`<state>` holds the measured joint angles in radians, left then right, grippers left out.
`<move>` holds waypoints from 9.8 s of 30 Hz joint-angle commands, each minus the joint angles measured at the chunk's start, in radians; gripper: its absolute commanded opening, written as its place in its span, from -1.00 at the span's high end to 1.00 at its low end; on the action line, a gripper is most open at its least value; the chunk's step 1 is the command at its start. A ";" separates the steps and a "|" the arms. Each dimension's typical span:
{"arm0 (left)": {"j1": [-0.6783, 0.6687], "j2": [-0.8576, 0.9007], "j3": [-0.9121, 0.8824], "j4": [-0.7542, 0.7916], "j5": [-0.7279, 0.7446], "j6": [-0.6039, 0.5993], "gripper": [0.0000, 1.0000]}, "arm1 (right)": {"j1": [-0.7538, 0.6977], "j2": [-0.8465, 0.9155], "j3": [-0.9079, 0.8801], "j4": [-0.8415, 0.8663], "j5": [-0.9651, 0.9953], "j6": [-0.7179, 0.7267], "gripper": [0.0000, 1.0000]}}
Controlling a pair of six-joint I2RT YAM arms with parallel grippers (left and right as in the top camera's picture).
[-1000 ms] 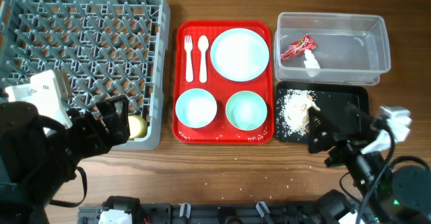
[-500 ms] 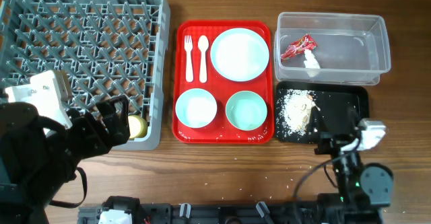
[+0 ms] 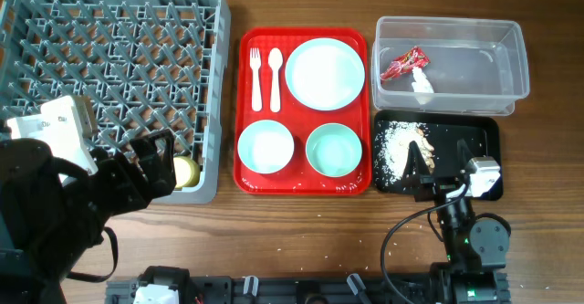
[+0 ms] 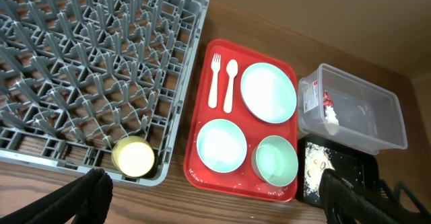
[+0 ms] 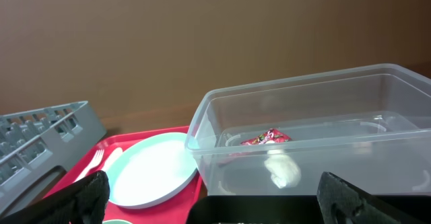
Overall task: Sort waste into correct bins and load items into the dishwasher rack
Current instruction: 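Set the green bowl back on the red tray and retract the right arm, then grasp the white fork with the left gripper and place it in the rack, then grasp the white spoon with the left gripper and place it in the rack, then grasp the light-blue bowl with the left gripper and place it in the rack, then grasp the green bowl with the left gripper and place it in the rack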
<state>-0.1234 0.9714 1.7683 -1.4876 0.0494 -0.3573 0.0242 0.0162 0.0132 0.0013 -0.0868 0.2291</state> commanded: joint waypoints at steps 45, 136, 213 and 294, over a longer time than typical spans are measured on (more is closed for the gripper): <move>-0.189 1.345 -0.048 0.742 -0.083 -0.013 0.92 | -0.005 -0.013 -0.008 0.006 -0.016 -0.017 -1.00; -0.076 0.708 -0.051 0.234 0.101 0.189 -0.66 | -0.005 -0.011 -0.008 0.006 -0.016 -0.017 -1.00; -0.279 0.935 -0.275 0.259 -1.077 -0.224 0.04 | -0.005 -0.011 -0.008 0.006 -0.016 -0.017 -0.99; -0.201 0.652 -0.410 0.146 -1.319 -0.313 0.92 | -0.005 -0.007 -0.008 0.006 -0.016 -0.017 -1.00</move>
<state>-0.4080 1.6131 1.4319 -1.3884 -1.1439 -0.6323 0.0242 0.0128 0.0067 0.0013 -0.0895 0.2287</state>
